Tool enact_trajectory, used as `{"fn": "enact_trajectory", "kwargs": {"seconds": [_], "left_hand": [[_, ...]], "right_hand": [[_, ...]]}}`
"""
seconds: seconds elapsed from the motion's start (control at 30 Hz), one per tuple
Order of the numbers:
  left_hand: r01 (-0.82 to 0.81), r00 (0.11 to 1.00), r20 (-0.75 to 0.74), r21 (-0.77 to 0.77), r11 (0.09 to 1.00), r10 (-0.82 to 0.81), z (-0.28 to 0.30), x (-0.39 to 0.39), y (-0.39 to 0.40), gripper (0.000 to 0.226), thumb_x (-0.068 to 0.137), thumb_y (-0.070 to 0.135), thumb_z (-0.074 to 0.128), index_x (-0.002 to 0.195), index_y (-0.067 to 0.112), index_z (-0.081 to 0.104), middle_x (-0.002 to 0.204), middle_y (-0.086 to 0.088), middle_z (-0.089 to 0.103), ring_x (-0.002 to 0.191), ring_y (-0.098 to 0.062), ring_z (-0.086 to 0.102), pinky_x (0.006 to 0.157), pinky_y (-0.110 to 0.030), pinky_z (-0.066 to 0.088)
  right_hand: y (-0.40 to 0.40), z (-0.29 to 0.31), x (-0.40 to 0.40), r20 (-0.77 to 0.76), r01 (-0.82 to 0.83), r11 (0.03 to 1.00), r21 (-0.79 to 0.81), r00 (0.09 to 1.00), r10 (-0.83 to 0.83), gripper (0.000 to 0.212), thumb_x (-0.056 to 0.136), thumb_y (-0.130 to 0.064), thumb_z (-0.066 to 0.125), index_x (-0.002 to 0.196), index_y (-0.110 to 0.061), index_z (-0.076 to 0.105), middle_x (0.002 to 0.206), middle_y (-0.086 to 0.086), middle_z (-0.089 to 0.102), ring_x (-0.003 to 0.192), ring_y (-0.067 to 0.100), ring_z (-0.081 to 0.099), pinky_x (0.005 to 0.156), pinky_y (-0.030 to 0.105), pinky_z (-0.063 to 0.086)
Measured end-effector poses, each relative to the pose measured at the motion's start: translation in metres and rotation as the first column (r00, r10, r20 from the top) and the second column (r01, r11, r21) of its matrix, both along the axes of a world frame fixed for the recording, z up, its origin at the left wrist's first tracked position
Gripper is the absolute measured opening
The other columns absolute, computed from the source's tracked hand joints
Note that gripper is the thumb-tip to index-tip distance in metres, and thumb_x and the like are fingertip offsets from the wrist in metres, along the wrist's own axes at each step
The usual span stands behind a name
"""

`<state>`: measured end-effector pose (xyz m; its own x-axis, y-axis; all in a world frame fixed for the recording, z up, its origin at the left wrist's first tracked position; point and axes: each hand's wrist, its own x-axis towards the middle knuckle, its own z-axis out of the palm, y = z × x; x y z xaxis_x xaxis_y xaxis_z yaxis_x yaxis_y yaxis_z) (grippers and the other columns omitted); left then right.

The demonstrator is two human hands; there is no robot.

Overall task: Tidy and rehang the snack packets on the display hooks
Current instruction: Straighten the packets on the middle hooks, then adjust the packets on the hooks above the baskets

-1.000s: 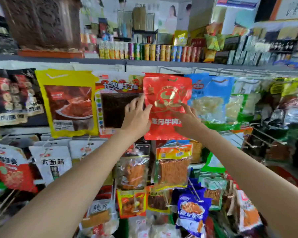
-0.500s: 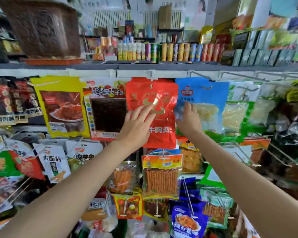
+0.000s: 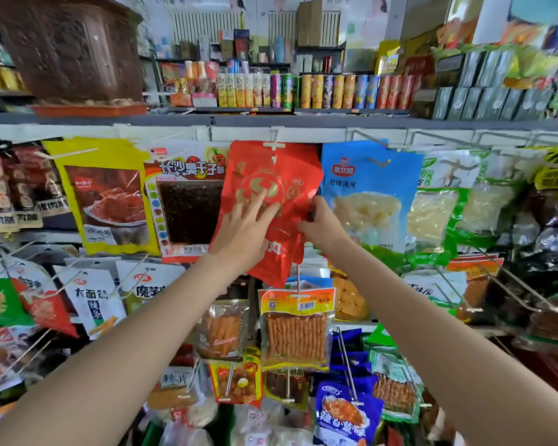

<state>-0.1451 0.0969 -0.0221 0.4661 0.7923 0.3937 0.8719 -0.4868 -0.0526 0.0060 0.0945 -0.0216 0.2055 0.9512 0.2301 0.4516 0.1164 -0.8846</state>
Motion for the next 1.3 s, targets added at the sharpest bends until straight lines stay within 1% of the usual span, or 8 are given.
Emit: {"fn": "enact_trajectory", "kwargs": {"seconds": [0.4, 0.6, 0.7, 0.77, 0.9, 1.0, 1.13, 1.3], "left_hand": [[-0.01, 0.999, -0.049, -0.023, 1.0, 0.009, -0.023, -0.014, -0.021, 0.054, 0.09, 0.016, 0.046, 0.141, 0.017, 0.028, 0.151, -0.008, 0.014, 0.134, -0.031, 0.021, 0.107, -0.045, 0.023], [0.12, 0.99, -0.072, 0.01, 0.993, -0.119, -0.059, -0.014, -0.041, 0.034, 0.091, 0.012, 0.043, 0.125, 0.014, 0.048, 0.123, -0.002, 0.051, 0.116, -0.023, 0.042, 0.093, -0.034, 0.033], [0.102, 0.992, -0.051, -0.186, 0.977, -0.113, -0.086, -0.017, -0.045, 0.043, 0.093, 0.005, 0.04, 0.135, 0.016, 0.04, 0.131, 0.001, 0.045, 0.105, -0.018, 0.051, 0.072, -0.027, 0.044], [0.095, 0.992, -0.049, -0.292, 0.952, -0.114, -0.096, -0.019, -0.043, 0.048, 0.094, 0.002, 0.039, 0.139, 0.016, 0.034, 0.14, 0.002, 0.036, 0.074, -0.013, 0.05, 0.049, -0.021, 0.038], [0.103, 0.982, -0.112, -0.36, 0.927, -0.152, -0.107, -0.02, -0.042, 0.051, 0.094, 0.003, 0.04, 0.142, 0.016, 0.028, 0.151, 0.002, 0.017, 0.05, -0.005, 0.029, 0.041, -0.018, 0.026], [0.097, 0.988, -0.076, -0.371, 0.924, -0.134, -0.11, -0.023, -0.039, 0.049, 0.094, 0.007, 0.04, 0.142, 0.017, 0.03, 0.149, 0.002, 0.019, 0.051, -0.006, 0.033, 0.041, -0.018, 0.028], [0.154, 0.987, 0.016, -0.346, 0.926, -0.158, -0.115, -0.027, -0.038, 0.042, 0.095, 0.013, 0.04, 0.136, 0.016, 0.037, 0.14, 0.001, 0.031, 0.05, -0.009, 0.04, 0.044, -0.022, 0.032], [0.179, 0.984, 0.064, -0.337, 0.924, -0.167, -0.12, -0.027, -0.036, 0.038, 0.094, 0.012, 0.042, 0.131, 0.014, 0.041, 0.134, -0.001, 0.035, 0.048, -0.013, 0.042, 0.046, -0.027, 0.036]], "right_hand": [[-0.027, 0.002, 0.022, 0.109, 0.16, 0.987, -0.014, 0.981, -0.157, 0.037, 0.085, -0.004, 0.053, 0.121, -0.004, 0.046, 0.119, 0.012, 0.055, 0.106, 0.028, 0.056, 0.092, 0.038, 0.049], [-0.054, -0.047, 0.034, 0.406, 0.149, 0.978, -0.148, 0.911, -0.077, 0.035, 0.086, 0.004, 0.043, 0.111, -0.008, 0.065, 0.119, 0.011, 0.063, 0.105, 0.026, 0.06, 0.083, 0.029, 0.046], [-0.052, -0.085, 0.039, 0.46, 0.015, 0.942, -0.335, 0.875, 0.149, 0.048, 0.086, 0.005, 0.048, 0.129, -0.017, 0.051, 0.133, 0.009, 0.052, 0.109, 0.027, 0.058, 0.082, 0.028, 0.048], [-0.045, -0.102, 0.037, 0.5, -0.051, 0.913, -0.405, 0.824, 0.267, 0.059, 0.086, 0.005, 0.048, 0.139, -0.02, 0.037, 0.138, 0.01, 0.046, 0.111, 0.028, 0.057, 0.083, 0.033, 0.05], [-0.03, -0.121, 0.027, 0.568, -0.046, 0.913, -0.405, 0.77, 0.29, 0.067, 0.087, 0.004, 0.049, 0.146, -0.016, 0.023, 0.15, 0.009, 0.026, 0.129, 0.029, 0.04, 0.095, 0.032, 0.04], [-0.025, -0.126, 0.023, 0.528, 0.018, 0.94, -0.34, 0.831, 0.175, 0.044, 0.089, -0.003, 0.053, 0.131, -0.011, 0.044, 0.138, 0.012, 0.043, 0.115, 0.029, 0.053, 0.088, 0.031, 0.046], [-0.032, -0.121, 0.022, 0.231, 0.081, 0.959, -0.271, 0.973, -0.018, 0.011, 0.089, -0.001, 0.055, 0.08, -0.006, 0.058, 0.092, 0.017, 0.067, 0.059, 0.017, 0.068, 0.063, 0.023, 0.057], [-0.035, -0.116, 0.014, 0.27, 0.149, 0.954, -0.261, 0.96, -0.076, 0.013, 0.087, -0.002, 0.057, 0.076, -0.004, 0.063, 0.091, 0.021, 0.07, 0.08, 0.034, 0.069, 0.08, 0.042, 0.057]]}}
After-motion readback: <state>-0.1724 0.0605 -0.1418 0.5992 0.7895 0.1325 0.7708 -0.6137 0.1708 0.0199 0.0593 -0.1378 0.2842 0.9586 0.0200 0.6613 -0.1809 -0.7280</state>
